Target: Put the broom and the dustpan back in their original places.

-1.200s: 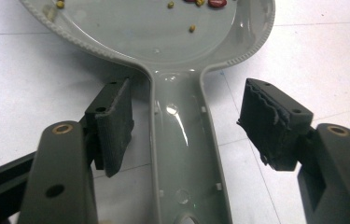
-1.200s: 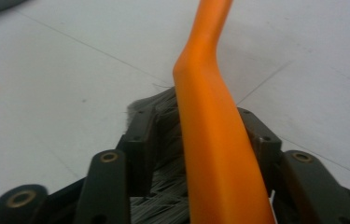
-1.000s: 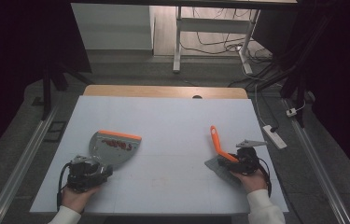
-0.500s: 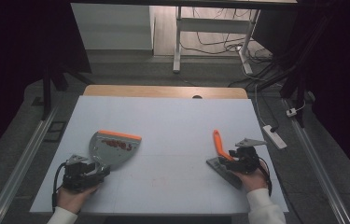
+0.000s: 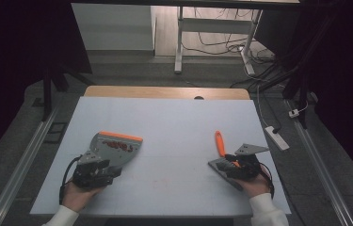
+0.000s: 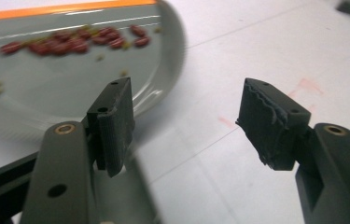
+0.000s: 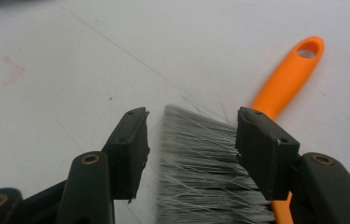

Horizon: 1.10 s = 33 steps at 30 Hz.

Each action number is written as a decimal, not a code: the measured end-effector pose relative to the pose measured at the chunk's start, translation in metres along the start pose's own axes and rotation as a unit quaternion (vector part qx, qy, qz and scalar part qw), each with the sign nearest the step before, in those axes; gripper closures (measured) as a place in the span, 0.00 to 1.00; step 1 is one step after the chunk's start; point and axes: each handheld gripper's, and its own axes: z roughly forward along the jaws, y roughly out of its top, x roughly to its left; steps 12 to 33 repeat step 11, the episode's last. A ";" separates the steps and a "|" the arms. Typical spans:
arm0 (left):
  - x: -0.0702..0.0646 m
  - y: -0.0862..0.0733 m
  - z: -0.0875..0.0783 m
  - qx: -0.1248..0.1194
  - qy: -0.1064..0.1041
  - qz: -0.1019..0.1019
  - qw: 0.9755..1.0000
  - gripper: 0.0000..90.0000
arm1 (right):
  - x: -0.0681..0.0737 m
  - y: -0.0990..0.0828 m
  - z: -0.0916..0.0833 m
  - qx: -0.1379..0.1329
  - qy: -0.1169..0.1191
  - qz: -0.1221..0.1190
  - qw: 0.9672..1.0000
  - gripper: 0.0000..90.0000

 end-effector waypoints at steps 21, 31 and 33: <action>0.001 0.004 0.008 0.013 -0.017 0.019 1.000 0.41 | 0.006 0.000 0.000 -0.012 0.008 -0.026 1.000 0.49; 0.001 0.004 0.008 0.013 -0.017 0.019 1.000 0.41 | 0.006 0.000 0.000 -0.012 0.008 -0.026 1.000 0.49; 0.001 0.004 0.008 0.013 -0.017 0.019 1.000 0.41 | 0.006 0.000 0.000 -0.012 0.008 -0.026 1.000 0.49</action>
